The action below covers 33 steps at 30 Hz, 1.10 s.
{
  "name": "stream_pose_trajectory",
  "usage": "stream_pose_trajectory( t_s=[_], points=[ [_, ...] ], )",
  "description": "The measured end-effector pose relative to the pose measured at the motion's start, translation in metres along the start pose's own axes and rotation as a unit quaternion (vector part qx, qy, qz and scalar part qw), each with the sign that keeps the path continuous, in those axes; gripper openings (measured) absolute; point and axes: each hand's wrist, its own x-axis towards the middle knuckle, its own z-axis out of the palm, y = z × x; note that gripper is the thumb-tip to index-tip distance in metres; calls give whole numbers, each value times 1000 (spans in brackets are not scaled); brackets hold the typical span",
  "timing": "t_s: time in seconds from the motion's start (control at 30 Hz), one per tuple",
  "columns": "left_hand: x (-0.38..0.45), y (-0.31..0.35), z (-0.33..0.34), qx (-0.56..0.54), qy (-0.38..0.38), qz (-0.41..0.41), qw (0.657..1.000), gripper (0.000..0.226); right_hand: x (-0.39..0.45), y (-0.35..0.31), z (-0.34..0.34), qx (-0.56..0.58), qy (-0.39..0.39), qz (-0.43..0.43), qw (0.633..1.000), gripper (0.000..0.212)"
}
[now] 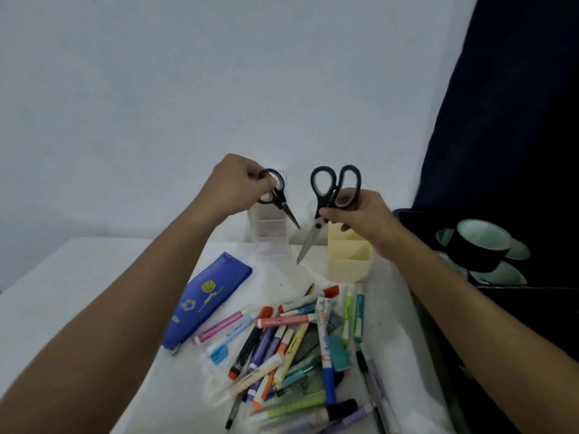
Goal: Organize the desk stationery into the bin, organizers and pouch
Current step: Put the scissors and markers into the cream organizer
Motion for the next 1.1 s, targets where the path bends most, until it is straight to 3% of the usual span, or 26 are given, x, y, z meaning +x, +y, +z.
stream_pose_trajectory(
  t_s=[0.17,0.37,0.57,0.87,1.03,1.1],
  points=[
    [36,34,45,46,-6,63,997,23,31,-12,-52,-6,156,-33,987,20],
    [77,45,89,67,-28,99,992,19,66,4,-59,-76,243,-41,966,17],
    [91,34,129,45,-49,38,997,28,75,38,-40,-180,235,-26,955,12],
    [93,23,164,-125,-121,-120,977,22,74,57,-25,-250,158,-1,955,21],
    [84,22,154,-164,-154,-142,964,25,64,52,-25,-237,94,1,967,11],
    [77,20,145,-159,-162,-139,964,23,58,52,-25,-250,90,-11,964,18]
  ],
)
